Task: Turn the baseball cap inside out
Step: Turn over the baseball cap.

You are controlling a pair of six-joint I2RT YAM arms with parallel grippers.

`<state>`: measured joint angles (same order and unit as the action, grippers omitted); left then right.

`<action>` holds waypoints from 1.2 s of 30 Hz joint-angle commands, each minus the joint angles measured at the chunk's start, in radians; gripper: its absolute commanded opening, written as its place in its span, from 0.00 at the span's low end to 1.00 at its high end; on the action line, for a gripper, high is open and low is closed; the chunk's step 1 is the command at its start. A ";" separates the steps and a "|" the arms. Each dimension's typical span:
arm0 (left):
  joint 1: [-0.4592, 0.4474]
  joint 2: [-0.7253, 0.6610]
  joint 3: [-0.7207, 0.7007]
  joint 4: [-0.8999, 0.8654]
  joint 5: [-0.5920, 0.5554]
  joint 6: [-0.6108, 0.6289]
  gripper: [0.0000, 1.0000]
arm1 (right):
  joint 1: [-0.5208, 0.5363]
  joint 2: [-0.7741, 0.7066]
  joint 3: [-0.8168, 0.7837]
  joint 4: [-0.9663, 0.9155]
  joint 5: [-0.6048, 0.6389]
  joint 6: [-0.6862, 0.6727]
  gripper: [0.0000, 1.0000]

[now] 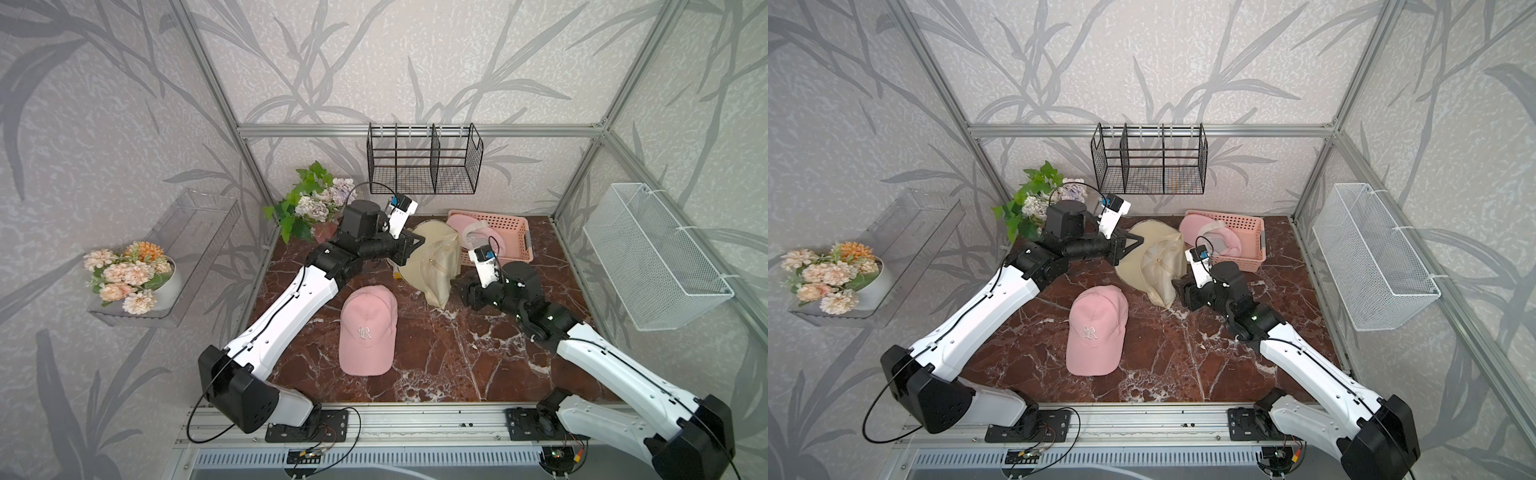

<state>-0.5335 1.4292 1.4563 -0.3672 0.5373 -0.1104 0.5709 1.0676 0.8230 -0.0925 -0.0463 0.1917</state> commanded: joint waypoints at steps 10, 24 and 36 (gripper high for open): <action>-0.027 -0.051 -0.014 0.045 0.072 0.004 0.00 | -0.028 0.134 0.132 -0.032 0.394 0.060 0.24; -0.068 -0.111 -0.123 0.189 -0.537 0.074 0.00 | -0.026 0.113 0.223 -0.432 0.398 0.048 0.00; -0.078 -0.142 -0.149 0.240 -0.202 -0.007 0.00 | -0.026 0.031 0.190 -0.347 0.271 -0.032 0.44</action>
<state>-0.6285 1.3228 1.2861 -0.2001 0.2932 -0.0883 0.5514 1.1580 1.0267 -0.4309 0.2249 0.1787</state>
